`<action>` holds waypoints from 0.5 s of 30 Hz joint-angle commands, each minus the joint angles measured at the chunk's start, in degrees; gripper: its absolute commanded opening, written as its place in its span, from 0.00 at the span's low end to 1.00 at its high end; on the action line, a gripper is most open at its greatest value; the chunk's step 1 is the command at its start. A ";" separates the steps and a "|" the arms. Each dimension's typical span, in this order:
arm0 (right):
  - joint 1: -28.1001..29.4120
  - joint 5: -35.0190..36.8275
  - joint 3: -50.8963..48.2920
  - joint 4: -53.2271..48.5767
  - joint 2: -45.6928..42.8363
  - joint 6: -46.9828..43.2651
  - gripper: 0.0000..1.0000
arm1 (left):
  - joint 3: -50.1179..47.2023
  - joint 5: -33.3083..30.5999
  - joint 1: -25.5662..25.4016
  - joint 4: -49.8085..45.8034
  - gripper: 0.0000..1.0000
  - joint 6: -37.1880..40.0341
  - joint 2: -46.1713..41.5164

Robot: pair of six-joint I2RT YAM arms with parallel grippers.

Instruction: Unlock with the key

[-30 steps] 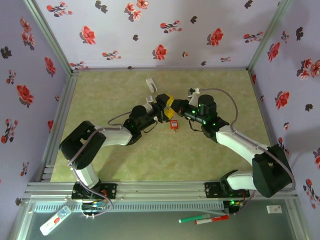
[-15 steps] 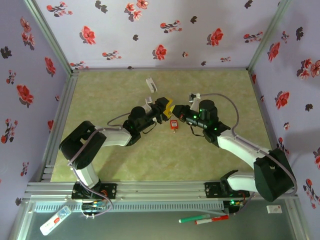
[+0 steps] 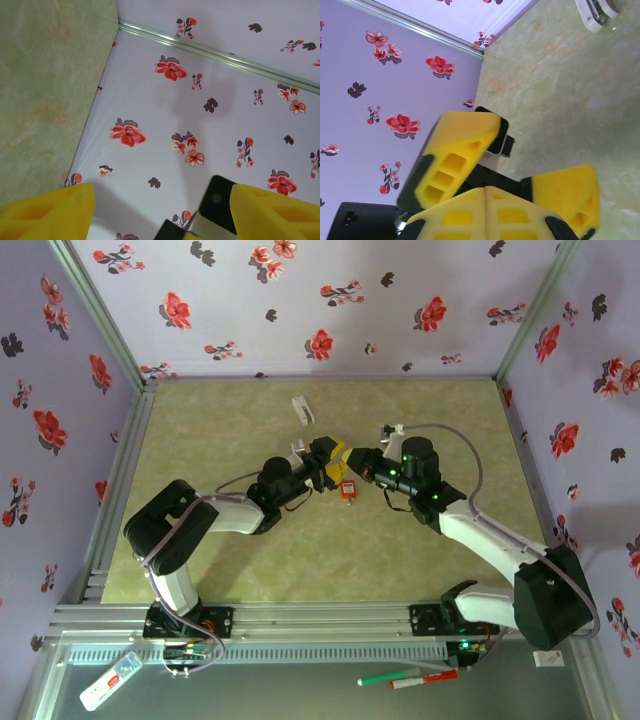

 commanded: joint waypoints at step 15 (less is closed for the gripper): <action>-0.41 -4.28 2.60 4.38 4.46 -2.61 0.00 | 0.43 2.09 -1.48 4.02 0.78 -3.22 -1.74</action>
